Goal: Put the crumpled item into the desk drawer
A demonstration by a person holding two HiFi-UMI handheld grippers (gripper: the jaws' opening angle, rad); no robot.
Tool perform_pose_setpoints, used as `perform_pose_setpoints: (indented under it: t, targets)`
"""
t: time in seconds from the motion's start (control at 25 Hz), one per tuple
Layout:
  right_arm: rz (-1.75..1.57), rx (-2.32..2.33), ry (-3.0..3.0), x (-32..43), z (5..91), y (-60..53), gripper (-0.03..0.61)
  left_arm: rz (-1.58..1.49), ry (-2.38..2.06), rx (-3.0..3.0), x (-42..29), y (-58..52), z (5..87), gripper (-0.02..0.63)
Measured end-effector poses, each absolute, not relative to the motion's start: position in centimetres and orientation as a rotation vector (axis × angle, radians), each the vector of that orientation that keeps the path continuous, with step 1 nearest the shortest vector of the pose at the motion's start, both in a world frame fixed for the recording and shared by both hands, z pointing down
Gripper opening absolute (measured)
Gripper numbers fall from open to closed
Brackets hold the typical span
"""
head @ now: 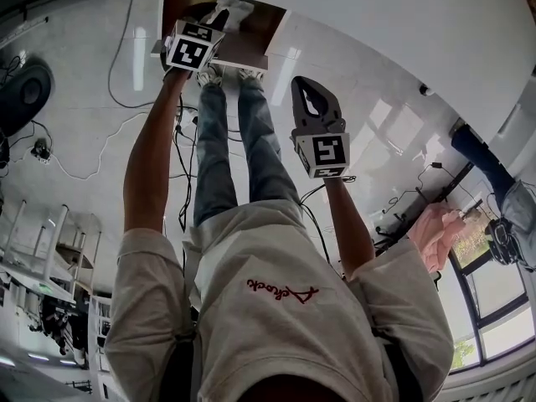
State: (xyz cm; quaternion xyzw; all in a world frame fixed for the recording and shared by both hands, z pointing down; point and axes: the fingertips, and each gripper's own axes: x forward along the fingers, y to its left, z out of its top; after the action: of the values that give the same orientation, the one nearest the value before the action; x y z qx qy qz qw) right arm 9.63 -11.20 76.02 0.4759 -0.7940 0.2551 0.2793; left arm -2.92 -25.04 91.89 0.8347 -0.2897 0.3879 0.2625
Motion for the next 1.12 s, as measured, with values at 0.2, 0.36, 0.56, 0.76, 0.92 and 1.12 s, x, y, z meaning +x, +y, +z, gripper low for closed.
perform_pose_setpoints:
  t: [0.2, 0.36, 0.56, 0.76, 0.92, 1.12]
  targets:
    - [0.689, 1.254, -2.135, 8.9, 75.7, -11.3, 0.012, 0.955, -0.853, 2.282, -3.9, -24.0, 89.3, 0.069]
    - [0.680, 1.240, -2.146, 7.9, 75.9, -11.6, 0.012, 0.855, -0.946, 2.242, -5.5, -22.9, 88.2, 0.011]
    - [0.672, 1.236, -2.156, 7.0, 75.9, -11.9, 0.012, 0.761, -1.020, 2.178, -7.6, -21.1, 86.9, 0.009]
    - [0.650, 1.232, -2.177, 5.8, 75.2, -12.3, 0.012, 0.690, -1.090, 2.207, -9.1, -19.9, 83.6, 0.009]
    - [0.609, 1.238, -2.208, 4.8, 73.6, -13.2, 0.012, 0.613, -1.159, 2.270, -10.0, -19.9, 78.8, 0.009]
    - [0.540, 1.273, -2.243, 4.0, 70.6, -14.7, 0.012, 0.528, -1.237, 2.309, -11.2, -18.9, 73.1, 0.009]
